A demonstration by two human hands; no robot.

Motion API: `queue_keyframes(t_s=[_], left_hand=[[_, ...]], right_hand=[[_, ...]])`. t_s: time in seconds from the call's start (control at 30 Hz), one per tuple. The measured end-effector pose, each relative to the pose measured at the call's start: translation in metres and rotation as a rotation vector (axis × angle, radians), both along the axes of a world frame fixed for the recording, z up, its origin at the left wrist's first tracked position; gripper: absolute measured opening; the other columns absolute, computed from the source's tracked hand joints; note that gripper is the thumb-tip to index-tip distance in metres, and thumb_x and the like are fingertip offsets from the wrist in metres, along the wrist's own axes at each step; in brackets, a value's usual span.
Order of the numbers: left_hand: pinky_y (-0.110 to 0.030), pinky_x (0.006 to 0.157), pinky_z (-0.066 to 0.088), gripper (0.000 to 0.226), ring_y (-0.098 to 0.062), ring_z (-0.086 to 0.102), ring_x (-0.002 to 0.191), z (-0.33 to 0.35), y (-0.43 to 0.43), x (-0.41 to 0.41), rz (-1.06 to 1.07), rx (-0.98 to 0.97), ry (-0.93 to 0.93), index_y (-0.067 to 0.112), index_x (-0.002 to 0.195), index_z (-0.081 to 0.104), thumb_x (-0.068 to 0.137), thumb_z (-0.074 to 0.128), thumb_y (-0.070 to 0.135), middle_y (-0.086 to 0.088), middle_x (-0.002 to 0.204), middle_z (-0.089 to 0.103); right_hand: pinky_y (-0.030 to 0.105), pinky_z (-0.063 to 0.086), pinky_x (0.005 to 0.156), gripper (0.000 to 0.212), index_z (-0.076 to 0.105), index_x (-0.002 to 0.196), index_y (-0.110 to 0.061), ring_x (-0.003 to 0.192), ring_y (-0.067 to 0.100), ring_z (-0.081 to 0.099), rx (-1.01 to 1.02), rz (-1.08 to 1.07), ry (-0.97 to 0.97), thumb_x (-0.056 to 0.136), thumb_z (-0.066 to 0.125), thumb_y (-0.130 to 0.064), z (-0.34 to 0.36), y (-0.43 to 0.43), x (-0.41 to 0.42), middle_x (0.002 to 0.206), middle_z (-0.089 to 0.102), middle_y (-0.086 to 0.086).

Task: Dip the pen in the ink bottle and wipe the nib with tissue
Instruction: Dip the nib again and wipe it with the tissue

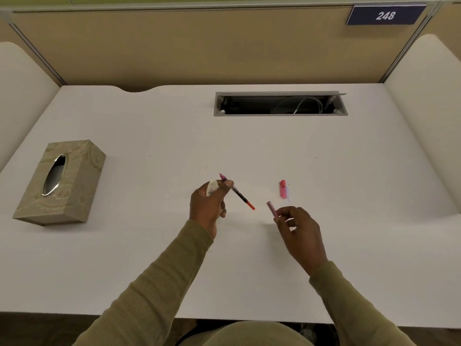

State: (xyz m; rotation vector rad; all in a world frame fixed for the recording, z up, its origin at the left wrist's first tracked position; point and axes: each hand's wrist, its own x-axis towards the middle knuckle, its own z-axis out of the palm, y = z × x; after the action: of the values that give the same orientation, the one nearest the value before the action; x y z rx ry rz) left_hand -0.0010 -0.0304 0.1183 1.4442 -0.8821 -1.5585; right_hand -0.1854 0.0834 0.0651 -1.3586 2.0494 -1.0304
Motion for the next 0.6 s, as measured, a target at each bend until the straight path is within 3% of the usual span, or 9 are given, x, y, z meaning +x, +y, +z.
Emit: queue_keyframes(t_s=[0.2, 0.37, 0.6], left_hand=[[-0.025, 0.042, 0.031, 0.015, -0.013, 0.031, 0.041, 0.011, -0.003, 0.006, 0.049, -0.023, -0.005, 0.007, 0.089, 0.071, 0.083, 0.076, 0.02, -0.009, 0.062, 0.042], [-0.026, 0.045, 0.031, 0.007, -0.013, 0.033, 0.042, 0.019, -0.004, 0.014, 0.074, -0.042, -0.024, 0.013, 0.081, 0.071, 0.084, 0.075, 0.018, 0.008, 0.044, 0.045], [-0.026, 0.045, 0.031, 0.008, -0.013, 0.031, 0.042, 0.026, -0.002, 0.023, 0.1, -0.091, -0.086, 0.012, 0.086, 0.072, 0.086, 0.073, 0.02, 0.011, 0.042, 0.045]], right_hand=[[0.014, 0.05, 0.057, 0.012, 0.069, 0.098, -0.024, 0.084, 0.004, 0.064, -0.043, 0.097, -0.086, 0.091, 0.069, -0.014, 0.014, -0.002, 0.018, 0.092, 0.065, -0.009], [0.024, 0.052, 0.056, 0.012, 0.069, 0.098, -0.026, 0.084, 0.007, 0.064, -0.054, 0.156, -0.104, 0.091, 0.069, -0.016, 0.02, -0.009, 0.025, 0.093, 0.066, -0.01], [0.028, 0.053, 0.057, 0.012, 0.069, 0.099, -0.026, 0.085, 0.008, 0.064, -0.078, 0.229, -0.093, 0.091, 0.068, -0.017, 0.025, -0.019, 0.033, 0.092, 0.065, -0.013]])
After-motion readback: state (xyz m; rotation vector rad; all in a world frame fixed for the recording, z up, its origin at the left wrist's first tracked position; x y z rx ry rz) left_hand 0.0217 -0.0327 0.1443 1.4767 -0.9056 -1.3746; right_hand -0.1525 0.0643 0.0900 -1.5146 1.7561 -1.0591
